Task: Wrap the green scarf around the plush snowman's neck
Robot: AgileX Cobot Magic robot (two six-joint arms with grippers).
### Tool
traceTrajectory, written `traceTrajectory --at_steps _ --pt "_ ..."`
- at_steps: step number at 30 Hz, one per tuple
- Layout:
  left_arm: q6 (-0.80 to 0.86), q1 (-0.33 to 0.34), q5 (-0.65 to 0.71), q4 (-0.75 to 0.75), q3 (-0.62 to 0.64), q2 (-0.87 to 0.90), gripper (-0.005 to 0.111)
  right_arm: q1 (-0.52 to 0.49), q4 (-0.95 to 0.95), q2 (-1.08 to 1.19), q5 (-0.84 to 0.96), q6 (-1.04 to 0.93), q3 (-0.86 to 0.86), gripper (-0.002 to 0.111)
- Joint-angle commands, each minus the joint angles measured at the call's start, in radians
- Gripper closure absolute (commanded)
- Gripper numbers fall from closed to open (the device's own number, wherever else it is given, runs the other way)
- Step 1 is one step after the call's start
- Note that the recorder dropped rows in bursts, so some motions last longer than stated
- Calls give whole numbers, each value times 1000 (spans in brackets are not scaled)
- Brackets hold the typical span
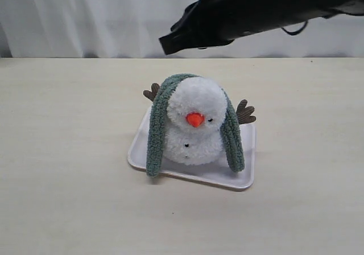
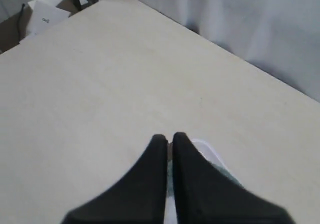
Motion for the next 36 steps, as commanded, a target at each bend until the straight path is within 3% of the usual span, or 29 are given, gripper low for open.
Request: traceTrajectory --at_steps 1,4,7,15,22,36 --pt "-2 -3 -13 1 4 -2 107 69 -320 131 -29 279 -82 104" --pt "-2 -3 -13 1 4 -2 107 101 -473 207 -6 402 -135 104" --pt "-2 -3 -13 1 4 -2 107 107 -509 270 27 454 -179 104" --pt "-2 -3 -13 1 4 -2 107 107 -579 407 307 453 -319 104" --pt "-2 -3 -13 1 4 -2 107 107 -580 393 419 414 -330 104" --pt "-2 -3 -13 1 4 -2 107 107 -517 486 420 400 -330 104"
